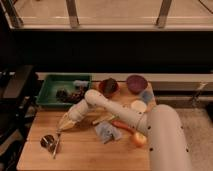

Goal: Place fork in metal cup

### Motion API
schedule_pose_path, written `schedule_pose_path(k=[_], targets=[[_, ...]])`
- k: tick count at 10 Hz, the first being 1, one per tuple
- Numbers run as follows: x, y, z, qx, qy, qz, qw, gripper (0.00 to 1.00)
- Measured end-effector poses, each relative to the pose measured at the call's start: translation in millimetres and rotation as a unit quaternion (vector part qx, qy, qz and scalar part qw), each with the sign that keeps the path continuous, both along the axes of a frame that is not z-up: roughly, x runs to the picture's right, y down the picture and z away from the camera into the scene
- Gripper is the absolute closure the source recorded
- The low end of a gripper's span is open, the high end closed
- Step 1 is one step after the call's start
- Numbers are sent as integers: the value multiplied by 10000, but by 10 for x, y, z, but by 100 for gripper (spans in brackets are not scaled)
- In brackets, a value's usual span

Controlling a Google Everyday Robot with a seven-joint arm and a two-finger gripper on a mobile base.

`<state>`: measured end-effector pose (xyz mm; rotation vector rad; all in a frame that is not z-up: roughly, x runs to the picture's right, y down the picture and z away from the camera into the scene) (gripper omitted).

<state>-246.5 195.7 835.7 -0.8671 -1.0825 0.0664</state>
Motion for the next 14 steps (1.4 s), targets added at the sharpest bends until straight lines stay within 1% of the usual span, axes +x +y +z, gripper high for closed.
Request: schedule_pose_path(k=[2,4,7,10,11,13,14], targets=[[-36,-109,-121,125,-83,-3,9999,100],[-22,-284,-287,298,-119,53,9995,100],[141,-575,-523,622,5,179,9979,100],[349,-918,-841,1049,143,303,9939,100],[394,-994,-905,1120,151,378,9929,100],[482,-1165,-1017,1278,103,659,9896,100],[460,-1192,-1031,1313,44,686,9890,100]])
